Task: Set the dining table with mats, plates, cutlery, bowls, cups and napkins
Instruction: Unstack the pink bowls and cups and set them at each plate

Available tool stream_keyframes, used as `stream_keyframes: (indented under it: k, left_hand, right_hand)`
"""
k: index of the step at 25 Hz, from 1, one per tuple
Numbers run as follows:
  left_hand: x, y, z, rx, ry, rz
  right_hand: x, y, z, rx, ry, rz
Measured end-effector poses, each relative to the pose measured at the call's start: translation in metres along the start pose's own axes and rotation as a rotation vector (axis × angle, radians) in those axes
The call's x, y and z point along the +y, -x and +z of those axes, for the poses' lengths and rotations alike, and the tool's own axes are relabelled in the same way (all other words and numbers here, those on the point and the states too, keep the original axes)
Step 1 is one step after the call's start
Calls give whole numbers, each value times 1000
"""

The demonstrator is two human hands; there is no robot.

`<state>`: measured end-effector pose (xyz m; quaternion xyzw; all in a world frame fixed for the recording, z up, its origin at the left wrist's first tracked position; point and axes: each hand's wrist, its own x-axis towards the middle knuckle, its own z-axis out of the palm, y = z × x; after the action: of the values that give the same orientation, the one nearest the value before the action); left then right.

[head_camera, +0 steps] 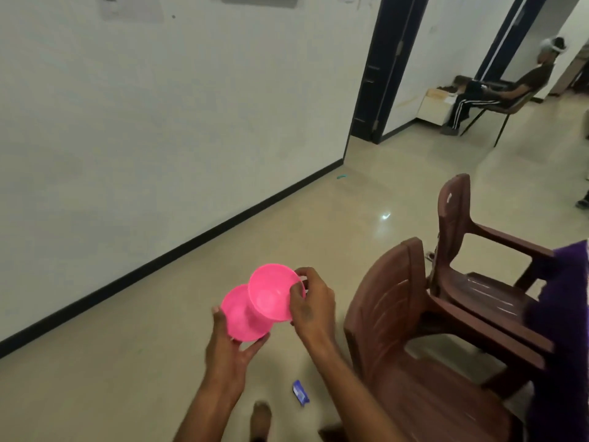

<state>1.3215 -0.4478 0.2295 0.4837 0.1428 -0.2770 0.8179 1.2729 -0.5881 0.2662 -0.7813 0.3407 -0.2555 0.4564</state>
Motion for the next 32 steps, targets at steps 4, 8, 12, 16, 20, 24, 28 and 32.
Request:
stream_keyframes:
  k: [4, 8, 12, 16, 20, 24, 28, 32]
  left_hand:
    - [49, -136, 54, 38, -52, 22]
    - [103, -225, 145, 0, -108, 55]
    - [126, -313, 252, -67, -130, 80]
    - [92, -386, 341, -86, -187, 35]
    - [29, -484, 469, -208, -326, -116]
    - [-13, -551, 598, -370, -418, -223]
    - [-51, -577, 728, -544, -475, -256]
    - [-110, -614, 827, -647, -524, -350]
  right_hand:
    - [-9, -153, 59, 48, -399, 298]
    - [-13, -275, 70, 134, -659, 486]
    - [-4, -381, 45, 272, -817, 549]
    - [36, -445, 17, 411, -837, 582]
    - [98, -545, -26, 666, -828, 683]
    - [127, -646, -77, 806, -834, 695]
    - [143, -725, -148, 981, -866, 624]
    - [192, -806, -218, 1135, -903, 577]
